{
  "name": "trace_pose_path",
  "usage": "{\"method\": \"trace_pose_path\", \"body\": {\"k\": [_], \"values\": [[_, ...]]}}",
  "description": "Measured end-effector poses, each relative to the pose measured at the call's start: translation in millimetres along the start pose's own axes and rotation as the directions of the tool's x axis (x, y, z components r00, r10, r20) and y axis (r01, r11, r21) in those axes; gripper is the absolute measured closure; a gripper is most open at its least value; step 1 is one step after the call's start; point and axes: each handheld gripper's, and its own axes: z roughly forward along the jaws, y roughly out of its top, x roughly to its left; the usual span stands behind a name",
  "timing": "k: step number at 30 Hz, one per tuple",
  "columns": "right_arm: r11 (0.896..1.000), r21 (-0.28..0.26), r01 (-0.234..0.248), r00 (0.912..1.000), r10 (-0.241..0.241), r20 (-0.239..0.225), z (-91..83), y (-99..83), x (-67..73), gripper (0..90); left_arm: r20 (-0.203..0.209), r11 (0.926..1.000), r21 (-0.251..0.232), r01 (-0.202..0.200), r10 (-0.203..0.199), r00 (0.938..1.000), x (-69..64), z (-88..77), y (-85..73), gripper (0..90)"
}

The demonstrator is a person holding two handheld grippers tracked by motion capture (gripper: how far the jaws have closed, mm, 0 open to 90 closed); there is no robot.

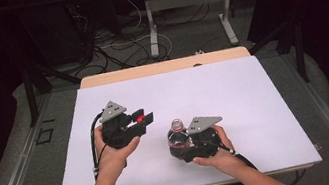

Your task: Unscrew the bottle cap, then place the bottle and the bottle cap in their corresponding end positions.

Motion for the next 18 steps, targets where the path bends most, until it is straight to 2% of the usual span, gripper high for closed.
{"method": "trace_pose_path", "body": {"k": [7,9,12,13,15,16,18], "values": [[1.000,-0.005,-0.016,0.9996,0.016,0.022,-2.0,-1.2,-7.0,29.2,-0.059,0.9996,-0.002,0.028,-0.028,0.9979,19.1,-1.4,-6.8,61.1],[1.000,-0.015,-0.014,0.9993,0.015,0.035,-1.6,-1.5,-10.3,29.2,-0.073,0.9992,-0.002,0.041,-0.041,0.9965,23.3,-1.0,-9.3,61.1],[1.000,0.004,-0.030,0.9983,0.030,0.051,-2.9,-1.8,-13.5,29.2,-0.098,0.9988,0.004,0.048,-0.047,0.9940,31.1,-0.2,-13.6,61.1],[1.000,-0.010,-0.024,0.9978,0.025,0.062,-2.1,-2.3,-14.8,29.2,-0.100,0.9983,0.010,0.058,-0.057,0.9934,33.3,-0.1,-15.0,61.1],[1.000,-0.013,-0.028,0.9969,0.029,0.073,-1.8,-2.3,-16.7,29.2,-0.119,0.9986,0.009,0.052,-0.051,0.9916,38.3,1.1,-17.4,61.1],[1.000,0.004,-0.026,0.9964,0.026,0.080,-2.6,-1.8,-18.2,29.2,-0.127,0.9983,0.012,0.057,-0.055,0.9904,39.6,1.2,-19.0,61.1],[1.000,-0.018,-0.019,0.9957,0.021,0.090,-1.3,-1.5,-22.5,29.2,-0.142,0.9980,0.009,0.063,-0.061,0.9880,42.9,2.3,-22.3,61.1]]}}
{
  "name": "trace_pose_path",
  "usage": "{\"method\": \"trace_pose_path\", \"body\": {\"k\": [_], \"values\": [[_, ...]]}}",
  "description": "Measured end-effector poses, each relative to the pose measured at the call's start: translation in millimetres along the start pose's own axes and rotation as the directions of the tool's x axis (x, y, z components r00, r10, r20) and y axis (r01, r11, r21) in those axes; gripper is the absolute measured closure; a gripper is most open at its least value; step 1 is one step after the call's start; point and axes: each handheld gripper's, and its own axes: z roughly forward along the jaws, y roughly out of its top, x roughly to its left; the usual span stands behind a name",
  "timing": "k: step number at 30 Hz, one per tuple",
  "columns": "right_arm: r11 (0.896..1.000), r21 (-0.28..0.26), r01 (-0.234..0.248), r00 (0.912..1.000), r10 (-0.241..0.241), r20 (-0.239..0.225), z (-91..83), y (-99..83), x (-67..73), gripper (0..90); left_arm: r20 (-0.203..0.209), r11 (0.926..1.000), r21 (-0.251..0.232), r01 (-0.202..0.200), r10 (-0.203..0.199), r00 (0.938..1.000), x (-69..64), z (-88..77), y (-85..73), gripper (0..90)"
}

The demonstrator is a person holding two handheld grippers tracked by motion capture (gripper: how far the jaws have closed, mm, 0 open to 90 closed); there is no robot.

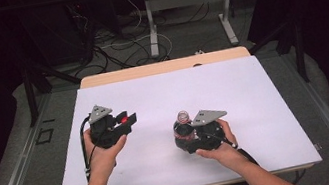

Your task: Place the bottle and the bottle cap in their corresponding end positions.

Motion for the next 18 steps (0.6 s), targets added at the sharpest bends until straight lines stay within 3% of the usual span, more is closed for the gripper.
{"method": "trace_pose_path", "body": {"k": [8,10,13,18], "values": [[1.000,-0.003,-0.028,0.9981,0.028,0.055,2.9,8.0,-16.2,29.2,-0.008,0.9991,0.005,0.043,-0.043,0.9990,11.2,5.1,-9.7,61.1],[0.999,0.010,-0.033,0.9974,0.032,0.065,3.2,12.0,-21.5,29.2,0.000,0.9991,0.003,0.043,-0.043,0.9991,13.2,6.7,-11.6,61.1],[0.998,-0.020,-0.054,0.9948,0.056,0.085,5.3,17.6,-27.9,29.2,0.001,0.9989,0.007,0.047,-0.047,0.9989,14.4,8.5,-13.2,61.1],[0.998,-0.025,-0.065,0.9895,0.068,0.128,11.8,28.1,-41.9,29.2,0.000,0.9987,0.005,0.051,-0.051,0.9987,16.0,8.2,-13.7,61.1]]}}
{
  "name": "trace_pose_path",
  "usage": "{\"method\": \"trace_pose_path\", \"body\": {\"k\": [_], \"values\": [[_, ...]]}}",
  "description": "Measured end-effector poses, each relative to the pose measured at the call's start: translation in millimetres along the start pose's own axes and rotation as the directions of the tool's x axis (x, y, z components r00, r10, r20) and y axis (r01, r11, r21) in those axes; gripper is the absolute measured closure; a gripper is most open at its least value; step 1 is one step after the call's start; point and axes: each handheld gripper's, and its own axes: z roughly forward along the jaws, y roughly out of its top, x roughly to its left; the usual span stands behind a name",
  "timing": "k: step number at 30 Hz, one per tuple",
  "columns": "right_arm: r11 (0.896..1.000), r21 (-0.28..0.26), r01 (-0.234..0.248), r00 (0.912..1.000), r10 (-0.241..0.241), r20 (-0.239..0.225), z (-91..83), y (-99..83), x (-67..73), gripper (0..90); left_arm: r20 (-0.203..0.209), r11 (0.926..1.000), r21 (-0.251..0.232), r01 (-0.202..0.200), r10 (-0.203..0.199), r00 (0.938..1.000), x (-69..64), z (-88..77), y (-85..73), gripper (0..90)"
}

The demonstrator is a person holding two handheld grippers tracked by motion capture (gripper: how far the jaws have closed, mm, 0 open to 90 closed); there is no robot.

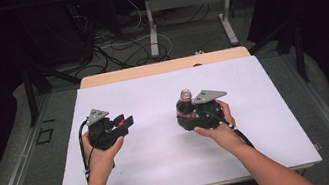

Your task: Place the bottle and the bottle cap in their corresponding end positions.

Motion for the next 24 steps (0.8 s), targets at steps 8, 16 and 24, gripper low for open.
{"method": "trace_pose_path", "body": {"k": [8,16,24], "values": [[1.000,0.011,-0.025,0.9980,0.024,0.059,25.7,11.9,-20.1,29.1,0.000,1.0000,0.001,0.001,-0.001,1.0000,1.6,0.6,-0.6,61.1],[0.998,0.028,-0.048,0.9949,0.046,0.090,49.3,17.2,-32.1,29.1,0.000,1.0000,0.002,0.003,-0.003,1.0000,2.6,2.4,-1.4,61.1],[0.999,0.001,-0.051,0.9932,0.051,0.105,67.8,18.8,-34.4,29.0,-0.001,0.9999,0.015,0.008,-0.008,1.0000,3.3,3.0,-2.2,61.1]]}}
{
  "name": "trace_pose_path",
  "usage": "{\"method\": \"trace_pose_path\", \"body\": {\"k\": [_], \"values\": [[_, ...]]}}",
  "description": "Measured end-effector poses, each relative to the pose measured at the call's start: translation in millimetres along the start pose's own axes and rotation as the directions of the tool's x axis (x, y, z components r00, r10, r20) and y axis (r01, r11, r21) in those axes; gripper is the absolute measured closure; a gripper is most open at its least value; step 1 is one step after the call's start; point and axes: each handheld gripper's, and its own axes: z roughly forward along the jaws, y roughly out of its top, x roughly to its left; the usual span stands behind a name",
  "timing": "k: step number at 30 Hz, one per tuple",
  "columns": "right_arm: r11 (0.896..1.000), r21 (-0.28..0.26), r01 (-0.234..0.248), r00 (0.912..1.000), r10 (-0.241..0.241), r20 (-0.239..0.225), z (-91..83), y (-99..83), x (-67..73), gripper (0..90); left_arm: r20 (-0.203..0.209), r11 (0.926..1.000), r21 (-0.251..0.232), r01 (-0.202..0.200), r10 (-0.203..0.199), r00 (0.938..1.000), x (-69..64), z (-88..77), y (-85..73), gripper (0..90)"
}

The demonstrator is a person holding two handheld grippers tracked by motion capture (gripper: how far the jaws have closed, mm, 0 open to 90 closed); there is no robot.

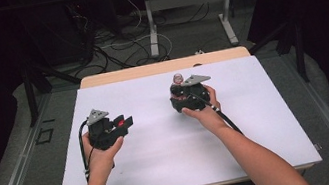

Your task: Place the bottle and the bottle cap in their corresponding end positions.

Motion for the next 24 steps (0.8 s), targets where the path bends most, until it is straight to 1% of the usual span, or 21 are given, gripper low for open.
{"method": "trace_pose_path", "body": {"k": [1,6,7,8,10,11,14,17,18,19,20,21,24], "values": [[1.000,0.000,-0.005,1.0000,0.005,0.003,2.2,-0.3,0.4,29.0,-0.002,1.0000,0.000,0.000,0.000,1.0000,0.1,0.1,-0.2,61.1],[1.000,0.004,-0.002,1.0000,0.002,0.009,13.0,-4.2,2.1,29.0,-0.002,1.0000,-0.005,0.004,-0.004,1.0000,1.5,0.1,-0.4,61.1],[1.000,0.009,0.001,0.9999,-0.001,0.017,14.9,-5.2,2.9,29.0,-0.002,1.0000,-0.006,0.002,-0.002,1.0000,1.9,0.0,-0.4,61.1],[1.000,0.005,-0.004,0.9999,0.004,0.010,17.2,-6.3,3.6,29.0,-0.002,1.0000,-0.005,0.003,-0.003,1.0000,2.3,0.1,-0.5,61.1],[1.000,0.022,-0.002,0.9999,0.002,0.015,20.2,-7.7,4.6,29.0,-0.004,1.0000,-0.005,0.007,-0.008,1.0000,2.7,0.0,-0.8,61.1],[1.000,0.014,-0.007,0.9998,0.006,0.017,22.0,-8.7,5.7,29.0,-0.003,1.0000,-0.005,0.008,-0.008,1.0000,3.0,0.1,-0.8,61.1],[1.000,0.015,-0.007,0.9999,0.007,0.012,25.5,-10.7,7.6,29.0,-0.001,1.0000,-0.005,0.008,-0.008,1.0000,3.9,0.1,-0.9,61.1],[1.000,0.014,-0.006,0.9998,0.005,0.017,27.7,-12.9,9.9,29.0,-0.005,0.9999,-0.003,0.011,-0.011,0.9999,4.5,0.0,-1.1,61.1],[1.000,0.024,-0.008,0.9998,0.007,0.017,27.9,-13.4,10.8,28.9,-0.004,0.9999,-0.001,0.011,-0.011,0.9999,5.0,-0.2,-1.0,61.1],[1.000,0.017,-0.009,0.9998,0.009,0.016,29.0,-14.4,11.7,29.0,-0.004,0.9999,-0.001,0.011,-0.011,0.9999,5.3,-0.2,-1.0,61.1],[1.000,0.022,-0.008,0.9998,0.008,0.017,28.8,-15.1,12.5,29.0,-0.004,0.9999,-0.003,0.011,-0.011,0.9999,5.6,-0.2,-1.0,61.1],[1.000,0.010,-0.010,0.9999,0.009,0.009,29.6,-16.3,13.2,29.0,-0.005,0.9999,-0.001,0.012,-0.012,0.9999,5.7,-0.3,-1.0,61.1],[1.000,0.023,-0.012,0.9999,0.012,0.008,29.2,-19.0,16.3,28.9,-0.005,0.9999,-0.001,0.011,-0.011,0.9999,5.6,-0.2,-1.1,61.1]]}}
